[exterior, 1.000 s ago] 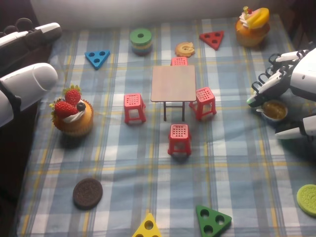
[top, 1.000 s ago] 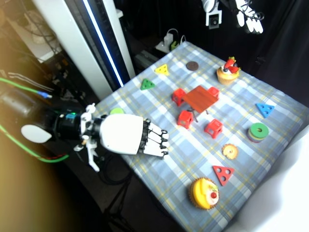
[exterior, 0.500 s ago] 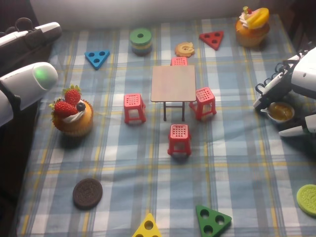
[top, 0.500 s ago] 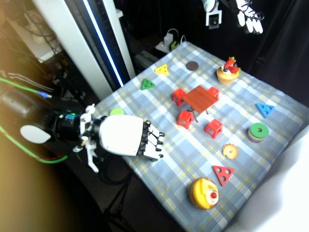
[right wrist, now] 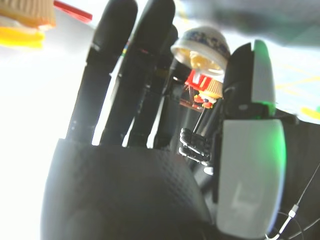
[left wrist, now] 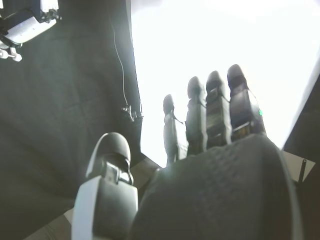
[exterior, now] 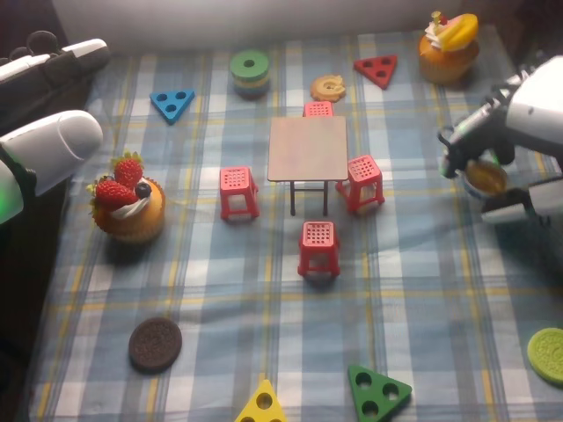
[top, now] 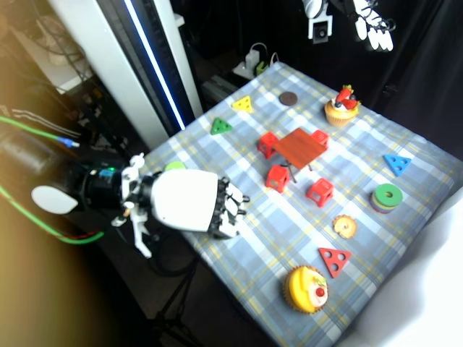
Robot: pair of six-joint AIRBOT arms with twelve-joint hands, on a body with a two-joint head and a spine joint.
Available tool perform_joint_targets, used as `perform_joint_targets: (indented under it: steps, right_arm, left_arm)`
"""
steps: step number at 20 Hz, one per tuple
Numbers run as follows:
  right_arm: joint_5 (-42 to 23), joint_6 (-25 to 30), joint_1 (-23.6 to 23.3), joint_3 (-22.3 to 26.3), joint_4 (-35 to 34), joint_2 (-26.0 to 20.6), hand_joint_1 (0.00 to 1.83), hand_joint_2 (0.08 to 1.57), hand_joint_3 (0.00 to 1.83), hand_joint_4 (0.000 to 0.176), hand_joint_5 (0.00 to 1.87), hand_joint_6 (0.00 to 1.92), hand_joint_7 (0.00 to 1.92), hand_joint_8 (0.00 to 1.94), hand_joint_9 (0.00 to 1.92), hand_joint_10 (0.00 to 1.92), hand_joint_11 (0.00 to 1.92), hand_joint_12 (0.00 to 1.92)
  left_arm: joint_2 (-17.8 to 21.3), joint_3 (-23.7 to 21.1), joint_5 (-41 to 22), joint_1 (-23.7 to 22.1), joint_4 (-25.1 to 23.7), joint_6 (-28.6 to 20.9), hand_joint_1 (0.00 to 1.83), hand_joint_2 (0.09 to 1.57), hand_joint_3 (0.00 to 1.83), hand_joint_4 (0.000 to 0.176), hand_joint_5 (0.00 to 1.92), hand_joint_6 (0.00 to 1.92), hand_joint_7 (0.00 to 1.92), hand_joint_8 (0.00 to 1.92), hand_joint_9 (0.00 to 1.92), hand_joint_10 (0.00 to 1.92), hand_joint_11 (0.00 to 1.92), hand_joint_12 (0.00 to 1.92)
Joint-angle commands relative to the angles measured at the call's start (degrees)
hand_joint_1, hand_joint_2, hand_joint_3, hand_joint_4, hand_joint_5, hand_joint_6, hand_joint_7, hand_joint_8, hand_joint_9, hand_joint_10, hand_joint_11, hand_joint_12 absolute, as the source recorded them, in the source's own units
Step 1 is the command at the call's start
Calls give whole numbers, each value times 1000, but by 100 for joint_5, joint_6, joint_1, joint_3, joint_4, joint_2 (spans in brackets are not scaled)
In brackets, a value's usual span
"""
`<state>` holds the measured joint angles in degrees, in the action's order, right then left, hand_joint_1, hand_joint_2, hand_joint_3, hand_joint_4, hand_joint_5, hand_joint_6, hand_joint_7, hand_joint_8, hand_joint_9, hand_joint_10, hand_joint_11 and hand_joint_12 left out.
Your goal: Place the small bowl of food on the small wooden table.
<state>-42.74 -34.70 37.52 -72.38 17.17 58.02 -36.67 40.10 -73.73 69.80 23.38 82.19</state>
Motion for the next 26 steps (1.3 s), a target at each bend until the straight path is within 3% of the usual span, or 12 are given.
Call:
perform_joint_targets:
  steps: [1,2,3,5,7,9,11,12,15,19,22,26]
  right_arm:
    - [-819,3,-127,13,-117,-21,1260,1119,1,0,1014,733,978,1199,933,1300,789,1747]
    - [-916,3,-224,26,-64,-1,1251,1126,5,0,955,945,958,1131,967,1616,903,1886]
    - [-972,3,-324,33,-5,20,1169,1086,0,0,1046,847,860,1451,858,1860,899,1914]
    - [-1043,3,-575,29,132,97,1153,1068,0,0,1085,801,916,1921,1001,1919,1082,1921]
    - [-1087,3,-839,2,268,200,1239,1113,2,0,1046,696,909,1375,711,1632,639,1881]
    - [-1101,4,-1106,-25,429,271,1257,1076,0,0,1002,840,1146,867,1034,1168,974,1452]
    - [-1104,4,-1306,-41,562,383,1245,1069,1,0,1065,767,1111,887,988,807,765,1325]
    - [-1104,4,-1395,-55,628,451,1248,1054,0,22,1095,770,1150,763,1000,682,718,1240]
    - [-1104,5,-1550,-90,728,606,1286,1022,0,0,1179,503,1235,747,1163,947,977,1397]
    - [-1096,5,-1604,-127,824,818,1257,1055,1,0,1148,827,1079,716,944,475,397,1498]
    - [-1049,31,-1604,-141,896,891,1261,1018,0,38,1156,712,1261,524,1016,507,387,1364]
    - [-900,31,-1604,-184,927,950,1262,1018,0,41,1186,662,1229,560,1014,477,474,1367]
  left_arm:
    - [18,37,-692,-60,-39,-67,110,1196,0,174,334,1,278,2,152,4,0,235]
    - [18,38,-685,-60,-39,-67,112,1199,1,176,323,0,275,1,146,2,0,228]
    - [18,40,-681,-60,-39,-67,112,1197,0,176,322,0,273,1,145,2,5,231]
    - [14,49,-674,-60,-36,-67,114,1195,3,156,349,0,269,0,151,0,0,295]
    - [13,57,-670,-61,-36,-67,134,1191,0,138,389,0,279,0,180,0,0,370]
    - [4,69,-653,-63,-36,-67,151,1187,0,132,402,2,256,0,184,1,0,435]
    - [-3,83,-620,-70,-36,-67,151,1192,1,130,394,4,255,5,183,3,0,413]
    - [-10,90,-608,-74,-35,-68,158,1189,0,125,404,2,270,2,203,3,0,462]
    - [-20,108,-576,-88,-35,-70,158,1184,0,133,397,0,252,0,183,0,0,415]
    - [-34,123,-544,-111,-36,-72,135,1193,1,125,388,1,248,0,182,1,0,378]
    - [-38,124,-529,-132,-37,-74,147,1200,1,136,363,1,245,0,163,0,0,337]
    - [-38,133,-500,-164,-41,-75,167,1194,0,143,352,6,235,3,166,2,0,337]
